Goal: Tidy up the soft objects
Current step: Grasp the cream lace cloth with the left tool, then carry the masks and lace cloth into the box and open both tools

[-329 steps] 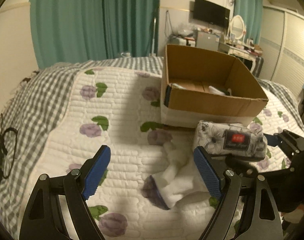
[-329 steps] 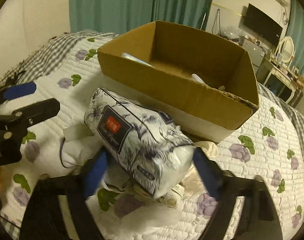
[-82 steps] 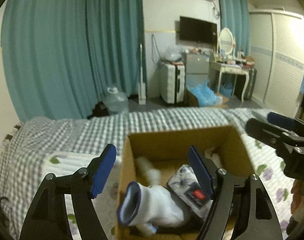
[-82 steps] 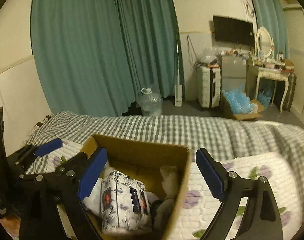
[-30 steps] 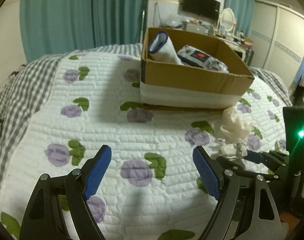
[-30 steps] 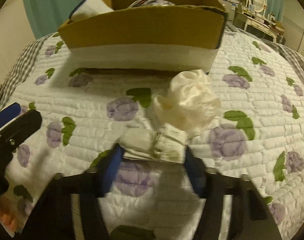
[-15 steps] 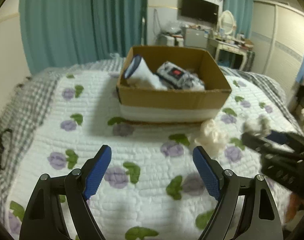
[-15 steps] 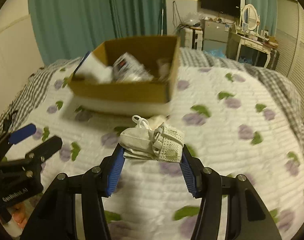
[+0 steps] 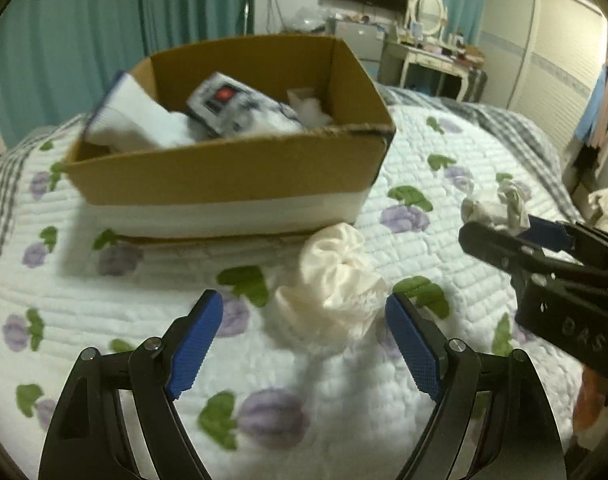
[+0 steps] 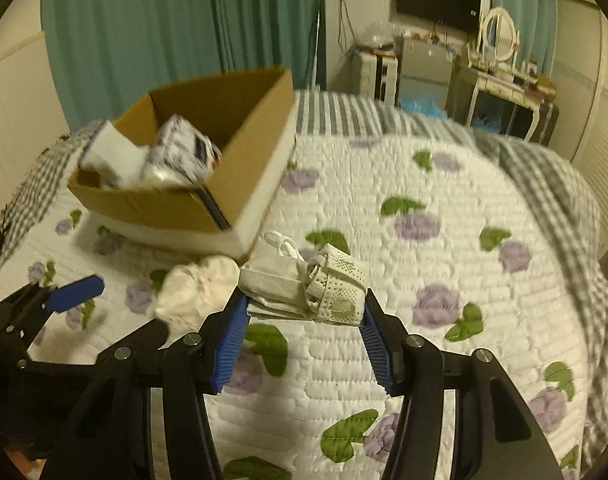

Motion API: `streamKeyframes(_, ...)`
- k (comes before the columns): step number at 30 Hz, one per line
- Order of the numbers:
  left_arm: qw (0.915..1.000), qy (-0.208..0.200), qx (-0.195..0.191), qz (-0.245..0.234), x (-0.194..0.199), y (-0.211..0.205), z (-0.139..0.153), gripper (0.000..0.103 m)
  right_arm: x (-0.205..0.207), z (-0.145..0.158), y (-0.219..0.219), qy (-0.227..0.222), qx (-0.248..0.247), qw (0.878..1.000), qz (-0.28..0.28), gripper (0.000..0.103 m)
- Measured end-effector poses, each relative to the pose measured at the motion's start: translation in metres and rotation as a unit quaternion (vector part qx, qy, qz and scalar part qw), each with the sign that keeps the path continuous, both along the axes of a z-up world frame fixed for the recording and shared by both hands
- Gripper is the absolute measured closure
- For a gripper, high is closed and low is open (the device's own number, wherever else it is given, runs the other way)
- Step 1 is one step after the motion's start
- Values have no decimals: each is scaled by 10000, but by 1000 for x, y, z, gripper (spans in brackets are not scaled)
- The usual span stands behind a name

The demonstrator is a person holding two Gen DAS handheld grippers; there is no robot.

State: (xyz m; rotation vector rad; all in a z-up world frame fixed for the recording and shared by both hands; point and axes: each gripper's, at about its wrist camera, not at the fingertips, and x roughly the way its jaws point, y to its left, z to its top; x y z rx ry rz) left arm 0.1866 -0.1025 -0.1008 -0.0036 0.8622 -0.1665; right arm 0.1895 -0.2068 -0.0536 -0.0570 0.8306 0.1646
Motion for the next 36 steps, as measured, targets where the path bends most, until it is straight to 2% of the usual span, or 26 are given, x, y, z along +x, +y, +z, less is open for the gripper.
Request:
streamKeyframes(3, 9998, 111, -150, 13, 13, -6, -12, 19, 6, -13, -4, 146, 118, 9998, 22, 49)
streamKeyframes(9, 9995, 250, -208, 41, 29, -12, -32, 23, 18, -30, -6, 317, 277, 9991, 89, 49)
streamKeyframes(10, 9994, 271, -213, 50, 31, -11, -34, 29, 19, -32, -7, 339, 289, 9990, 74, 49)
streamKeyframes(11, 9992, 315, -237, 51, 32, -10, -37, 40, 20, -34, -8, 356, 320, 9988, 74, 49)
streamKeyframes(13, 9991, 288, -325, 24, 31, -6, -37, 48, 21, -35, -9, 360, 390, 9986, 66, 49)
streamKeyframes(14, 9991, 244, -342, -14, 29, -5, -35, 58, 21, -35, -10, 353, 407, 9985, 62, 49)
streamKeyframes(15, 9993, 178, -313, -43, 27, -3, -33, 63, 21, -35, -10, 351, 419, 9985, 55, 49)
streamKeyframes(17, 9992, 114, -373, -130, 23, 1, -28, 71, 20, -35, -11, 343, 432, 9985, 36, 49)
streamKeyframes(19, 9990, 46, -412, -152, 18, 4, -22, 72, 18, -34, -11, 314, 450, 9985, 28, 49)
streamKeyframes(21, 9989, -47, -422, -193, 10, 8, -14, 75, 16, -31, -12, 265, 478, 9985, 7, 49)
streamKeyframes(28, 9978, -474, -395, -254, -26, 29, 29, 75, -6, -15, -14, -53, 603, 9981, -114, 49)
streamKeyframes(32, 9953, -885, -282, -286, -45, 42, 68, 75, -24, 8, -7, -323, 607, 9976, -87, 49)
streamKeyframes(36, 9911, -1290, -211, -261, -55, 57, 108, 75, -38, 45, 7, -706, 580, 9958, 62, 49)
